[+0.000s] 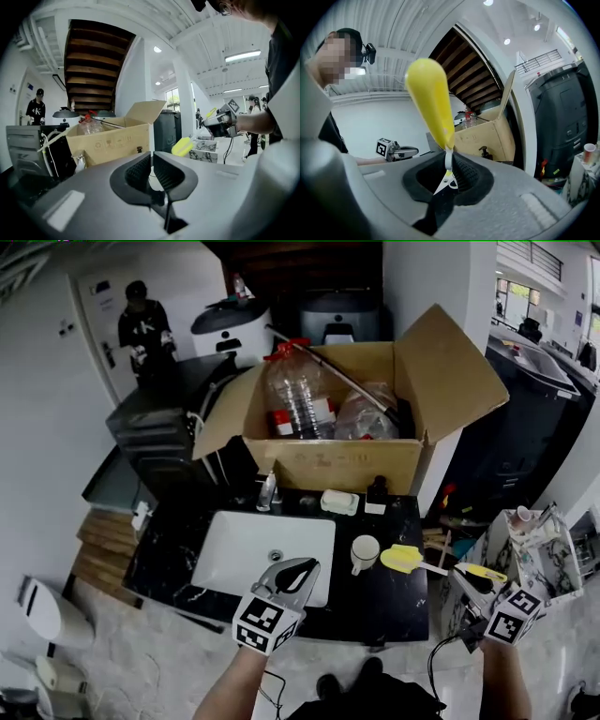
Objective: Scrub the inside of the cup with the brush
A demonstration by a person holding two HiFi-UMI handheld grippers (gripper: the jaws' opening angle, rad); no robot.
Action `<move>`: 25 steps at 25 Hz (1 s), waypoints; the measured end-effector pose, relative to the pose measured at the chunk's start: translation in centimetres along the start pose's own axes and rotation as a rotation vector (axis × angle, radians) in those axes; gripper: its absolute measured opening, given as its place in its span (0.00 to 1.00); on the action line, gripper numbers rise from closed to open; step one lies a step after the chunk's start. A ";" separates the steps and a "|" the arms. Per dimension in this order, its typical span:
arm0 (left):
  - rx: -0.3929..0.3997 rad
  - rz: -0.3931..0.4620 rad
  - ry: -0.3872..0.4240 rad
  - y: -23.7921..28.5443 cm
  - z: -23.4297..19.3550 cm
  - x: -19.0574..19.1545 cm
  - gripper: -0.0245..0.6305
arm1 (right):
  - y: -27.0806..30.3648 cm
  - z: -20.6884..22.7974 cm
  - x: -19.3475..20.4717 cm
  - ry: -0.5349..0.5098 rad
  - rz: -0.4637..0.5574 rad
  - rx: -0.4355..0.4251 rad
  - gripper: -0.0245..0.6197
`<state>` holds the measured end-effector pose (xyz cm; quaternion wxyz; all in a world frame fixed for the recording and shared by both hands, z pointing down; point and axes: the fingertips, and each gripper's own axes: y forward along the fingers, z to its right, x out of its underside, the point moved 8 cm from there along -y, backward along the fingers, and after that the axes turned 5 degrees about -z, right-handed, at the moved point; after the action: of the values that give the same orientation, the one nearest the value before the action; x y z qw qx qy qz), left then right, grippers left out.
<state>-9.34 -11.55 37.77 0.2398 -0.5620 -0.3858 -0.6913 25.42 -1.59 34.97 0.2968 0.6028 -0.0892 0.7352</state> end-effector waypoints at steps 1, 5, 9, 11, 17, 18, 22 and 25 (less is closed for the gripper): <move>-0.005 0.017 -0.009 -0.5 -0.1 -0.2 0.09 | -0.5 -0.5 0.1 0.002 0.000 0.014 0.10; -0.020 0.090 -0.067 -2.2 0.2 -1.7 0.09 | -2.0 -1.5 0.0 -0.001 0.014 0.065 0.10; -0.083 0.099 -0.079 -3.3 -0.1 -2.4 0.07 | -2.1 -1.9 -1.2 -0.022 0.073 0.074 0.10; -0.125 0.084 -0.096 -3.6 -0.3 -2.3 0.07 | -1.8 -2.2 -1.9 -0.040 0.098 0.059 0.10; -0.186 0.030 -0.141 -2.4 0.0 -3.0 0.07 | -1.8 -1.9 -4.5 -0.080 0.184 0.016 0.10; -0.194 0.026 -0.135 -2.0 0.2 -3.5 0.07 | -2.0 -1.7 -5.0 -0.093 0.196 0.009 0.10; -0.224 0.026 -0.114 -0.2 1.2 -5.4 0.07 | -2.5 -0.3 -7.4 -0.110 0.252 -0.018 0.10; -0.234 0.053 -0.115 0.7 2.0 -6.4 0.07 | -2.6 -0.1 -8.6 -0.151 0.278 -0.037 0.10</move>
<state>-6.02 -10.99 31.97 0.1682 -0.6347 -0.3008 -0.6916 27.58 -2.27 26.30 0.1958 0.6325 -0.2075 0.7201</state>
